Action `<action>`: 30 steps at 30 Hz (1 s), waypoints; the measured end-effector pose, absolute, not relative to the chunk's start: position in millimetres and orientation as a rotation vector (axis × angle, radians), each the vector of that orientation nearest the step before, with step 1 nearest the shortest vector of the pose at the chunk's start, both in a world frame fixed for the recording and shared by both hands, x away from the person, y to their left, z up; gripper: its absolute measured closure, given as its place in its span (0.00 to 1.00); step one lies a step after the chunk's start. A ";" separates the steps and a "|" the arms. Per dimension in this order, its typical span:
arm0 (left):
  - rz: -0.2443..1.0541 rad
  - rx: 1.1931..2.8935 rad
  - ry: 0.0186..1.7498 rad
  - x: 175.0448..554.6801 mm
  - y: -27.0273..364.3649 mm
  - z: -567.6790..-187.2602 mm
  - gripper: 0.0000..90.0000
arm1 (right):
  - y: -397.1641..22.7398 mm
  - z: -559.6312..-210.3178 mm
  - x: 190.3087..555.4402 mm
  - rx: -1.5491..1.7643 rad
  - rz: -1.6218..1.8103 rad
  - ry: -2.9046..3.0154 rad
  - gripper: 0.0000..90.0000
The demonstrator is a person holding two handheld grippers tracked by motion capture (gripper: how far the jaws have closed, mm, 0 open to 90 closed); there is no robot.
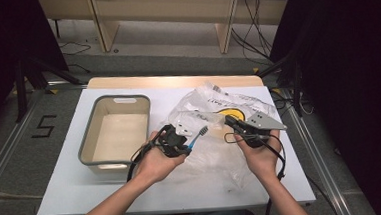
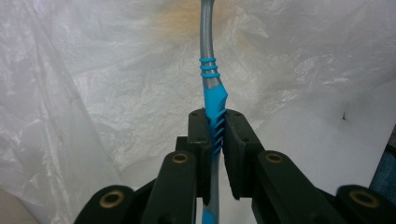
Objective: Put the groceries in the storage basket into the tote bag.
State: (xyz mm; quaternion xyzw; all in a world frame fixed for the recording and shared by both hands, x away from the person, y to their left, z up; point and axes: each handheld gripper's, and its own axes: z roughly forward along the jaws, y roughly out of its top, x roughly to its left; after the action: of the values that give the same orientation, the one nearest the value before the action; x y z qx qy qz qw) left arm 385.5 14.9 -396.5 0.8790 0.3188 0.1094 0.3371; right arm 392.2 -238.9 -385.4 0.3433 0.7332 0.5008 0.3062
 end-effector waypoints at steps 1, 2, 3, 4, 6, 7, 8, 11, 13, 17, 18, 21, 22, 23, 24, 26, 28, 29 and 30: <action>0.282 2.291 0.835 386.2 13.9 -397.4 0.90 | -238.9 -385.3 392.3 0.905 1.326 1.941 1.00; 0.280 2.297 0.835 387.2 13.4 -397.8 0.90 | -238.8 -385.3 392.4 0.903 1.327 1.941 1.00; 0.278 2.295 0.842 387.7 12.6 -398.4 0.90 | -238.7 -385.2 392.3 0.902 1.326 1.941 1.00; 0.277 2.299 0.840 388.6 12.1 -398.6 0.90 | -238.6 -385.1 392.2 0.902 1.326 1.942 1.00; 0.276 2.299 0.846 390.0 10.6 -399.1 0.90 | -238.5 -385.2 392.2 0.901 1.327 1.942 1.00; 0.275 2.294 0.856 390.7 9.5 -399.5 0.90 | -238.3 -385.1 392.1 0.902 1.326 1.944 1.00; 0.276 2.296 0.857 391.8 8.7 -400.0 0.90 | -238.0 -385.2 392.0 0.902 1.327 1.945 1.00; 0.269 2.303 0.858 393.9 6.8 -400.9 0.90 | -237.2 -385.4 391.8 0.900 1.329 1.944 1.00; 0.267 2.307 0.862 395.8 3.9 -402.1 0.90 | -236.5 -385.3 391.7 0.897 1.329 1.945 1.00; 0.273 2.330 0.867 400.5 -1.9 -404.5 0.90 | -236.3 -384.8 391.4 0.896 1.330 1.946 1.00; 0.276 2.330 0.871 402.3 -4.8 -405.5 0.90 | -236.6 -384.5 391.3 0.896 1.331 1.944 1.00; 0.274 2.336 0.874 404.3 -7.1 -405.6 0.90 | -236.7 -384.4 391.2 0.897 1.334 1.943 1.00; 0.277 2.337 0.878 406.4 -9.8 -405.8 0.90 | -236.5 -384.3 391.2 0.896 1.334 1.943 1.00; 0.277 2.337 0.878 406.4 -9.8 -405.8 0.90 | -236.5 -384.3 391.2 0.896 1.334 1.943 1.00; 0.277 2.342 0.882 408.5 -12.0 -405.9 0.90 | -236.3 -384.2 391.0 0.896 1.334 1.944 1.00; 0.273 2.340 0.888 410.7 -14.2 -406.2 0.90 | -236.2 -384.2 390.8 0.895 1.335 1.944 1.00; 0.280 2.343 0.890 413.0 -15.7 -406.8 0.90 | -236.2 -384.1 390.6 0.895 1.336 1.945 1.00; 0.280 2.343 0.890 413.0 -15.7 -406.8 0.90 | -236.3 -384.1 390.6 0.895 1.337 1.944 1.00; 0.284 2.348 0.894 414.8 -16.9 -407.8 0.90 | -236.3 -384.1 390.7 0.895 1.336 1.944 1.00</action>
State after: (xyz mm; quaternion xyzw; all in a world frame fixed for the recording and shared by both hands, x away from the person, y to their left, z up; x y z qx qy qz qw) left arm 414.8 -16.9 -407.8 0.8852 0.3373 0.1072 0.3018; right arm 390.7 -236.3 -384.1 0.3378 0.7341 0.5045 0.3042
